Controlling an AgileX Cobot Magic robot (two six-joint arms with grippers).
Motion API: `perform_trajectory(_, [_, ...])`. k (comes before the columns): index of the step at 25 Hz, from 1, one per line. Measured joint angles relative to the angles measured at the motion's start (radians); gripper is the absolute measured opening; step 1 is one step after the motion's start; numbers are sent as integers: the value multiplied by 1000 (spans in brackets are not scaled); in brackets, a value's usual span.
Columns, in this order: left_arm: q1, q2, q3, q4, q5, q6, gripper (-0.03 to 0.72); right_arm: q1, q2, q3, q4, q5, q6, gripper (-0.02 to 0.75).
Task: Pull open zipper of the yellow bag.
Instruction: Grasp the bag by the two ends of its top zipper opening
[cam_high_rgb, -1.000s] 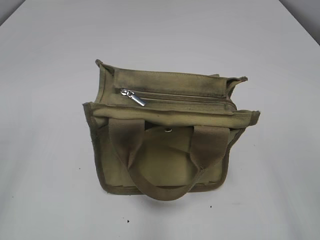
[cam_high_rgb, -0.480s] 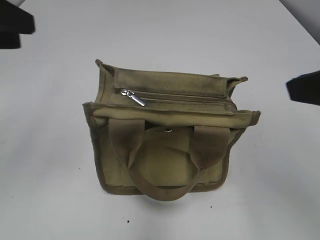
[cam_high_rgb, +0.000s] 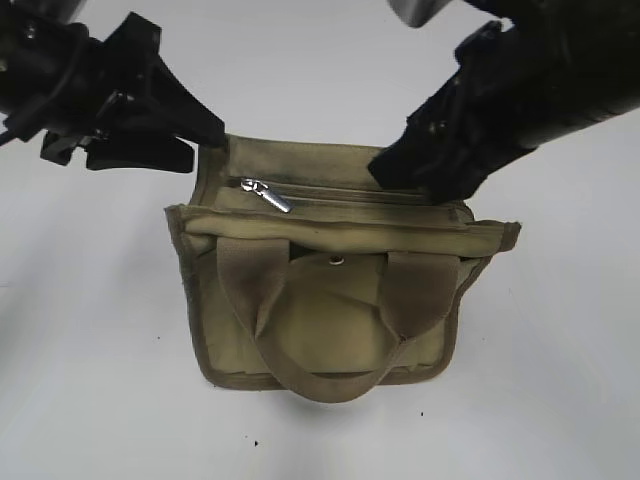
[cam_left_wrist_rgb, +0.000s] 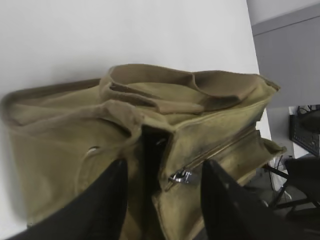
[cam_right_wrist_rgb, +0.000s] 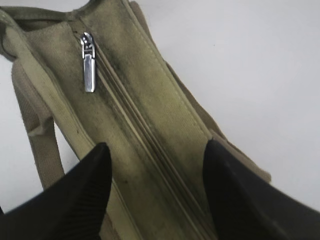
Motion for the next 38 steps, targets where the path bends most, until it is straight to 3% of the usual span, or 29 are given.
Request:
perform_trajectory(8, [-72,80,-30,-36,-52,0,364,75,166,-139,0,-13,-24,457])
perform_trajectory(15, [-94,113,-39,-56,-122,0,290,98,266,-224,0,-15,-40,457])
perform_trajectory(19, [-103,117,-39,-66,-151,4,197,142,318,-257,-3,-17,-93,447])
perform_trajectory(21, [-103,117,-39,-66,-155,26,94,150,337,-269,-4,-18,-102,421])
perform_trajectory(23, [-103,117,-39,-67,-156,37,39,149,351,-280,-4,-19,-105,382])
perform_trajectory(27, [-104,110,-38,-71,-155,41,33,149,365,-283,-5,-16,-106,316])
perform_trajectory(38, [-105,93,-37,-63,-153,41,32,149,402,-286,-14,-1,-107,275])
